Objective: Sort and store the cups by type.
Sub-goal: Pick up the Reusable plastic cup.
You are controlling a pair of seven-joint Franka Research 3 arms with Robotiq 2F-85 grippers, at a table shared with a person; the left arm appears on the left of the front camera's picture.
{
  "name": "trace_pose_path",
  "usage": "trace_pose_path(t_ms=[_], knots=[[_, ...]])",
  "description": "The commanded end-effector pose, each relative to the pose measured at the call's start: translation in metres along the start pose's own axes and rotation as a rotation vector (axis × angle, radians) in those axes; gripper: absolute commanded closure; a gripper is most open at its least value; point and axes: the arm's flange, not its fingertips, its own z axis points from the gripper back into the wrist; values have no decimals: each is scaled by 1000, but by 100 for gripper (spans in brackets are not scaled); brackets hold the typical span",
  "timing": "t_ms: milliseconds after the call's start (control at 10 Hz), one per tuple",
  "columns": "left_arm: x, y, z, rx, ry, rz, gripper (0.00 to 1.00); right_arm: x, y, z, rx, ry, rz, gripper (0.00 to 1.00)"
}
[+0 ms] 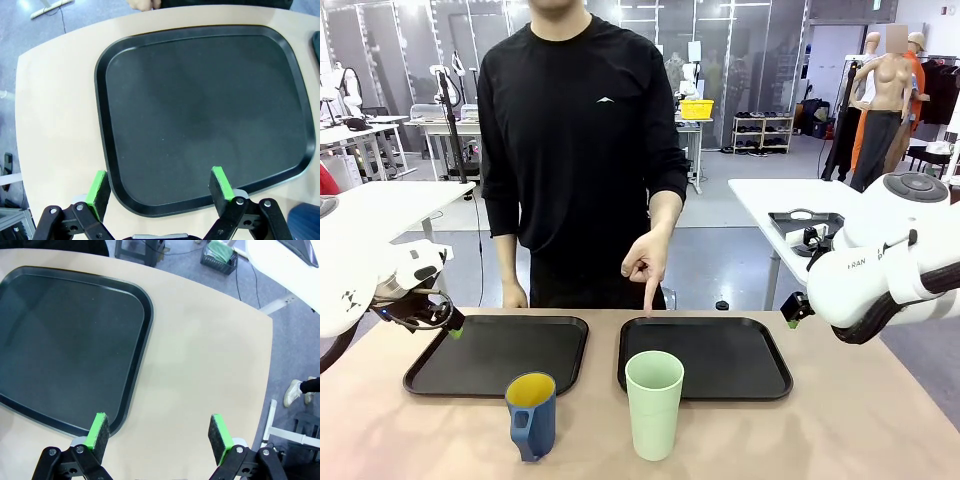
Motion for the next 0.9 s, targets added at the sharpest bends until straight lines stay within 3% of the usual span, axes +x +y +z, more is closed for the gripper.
trace_pose_path(t_ms=[0,200,500,800], knots=[[0,2,1,3,-1,-2,0,0,0,-1,0,0,0,0],[0,2,1,3,-1,-2,0,0,0,0,0,0,0,0],[0,2,1,3,-1,-2,0,-36,6,7,-71,27,93,0],[0,2,1,3,-1,-2,0,-70,4,25,-176,21,347,0]])
